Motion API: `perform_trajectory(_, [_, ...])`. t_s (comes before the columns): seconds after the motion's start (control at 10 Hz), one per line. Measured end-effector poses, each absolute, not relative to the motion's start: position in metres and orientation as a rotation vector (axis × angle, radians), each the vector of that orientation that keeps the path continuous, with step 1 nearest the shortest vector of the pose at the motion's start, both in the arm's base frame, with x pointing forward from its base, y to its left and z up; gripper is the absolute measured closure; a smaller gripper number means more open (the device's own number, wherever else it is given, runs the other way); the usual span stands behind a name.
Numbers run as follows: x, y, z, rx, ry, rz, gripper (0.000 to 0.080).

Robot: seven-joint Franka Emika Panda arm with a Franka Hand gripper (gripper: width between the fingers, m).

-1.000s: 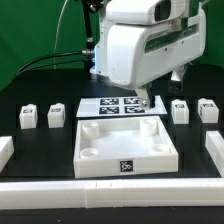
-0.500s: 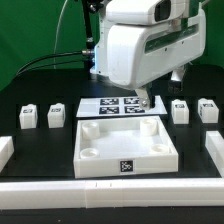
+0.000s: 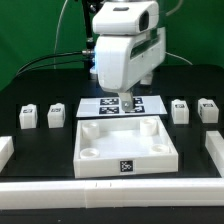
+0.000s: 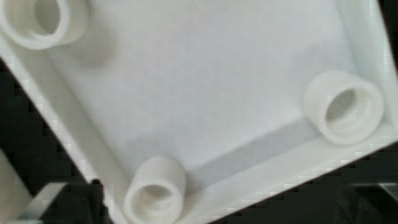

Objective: Assemble one leg

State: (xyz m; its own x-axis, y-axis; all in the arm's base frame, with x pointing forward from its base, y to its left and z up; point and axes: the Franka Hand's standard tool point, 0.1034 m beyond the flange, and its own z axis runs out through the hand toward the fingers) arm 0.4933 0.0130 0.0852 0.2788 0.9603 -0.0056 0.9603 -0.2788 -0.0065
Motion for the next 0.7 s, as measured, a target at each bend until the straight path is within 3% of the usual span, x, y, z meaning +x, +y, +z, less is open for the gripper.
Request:
perform_trajectory(0.6, [0.488,0.010,0.080,-2.489,-1.899,0.030,0.0150])
perform_trajectory(0.7, [0.477,0.001,0.067,-2.396,-2.010,0.023,0.0150])
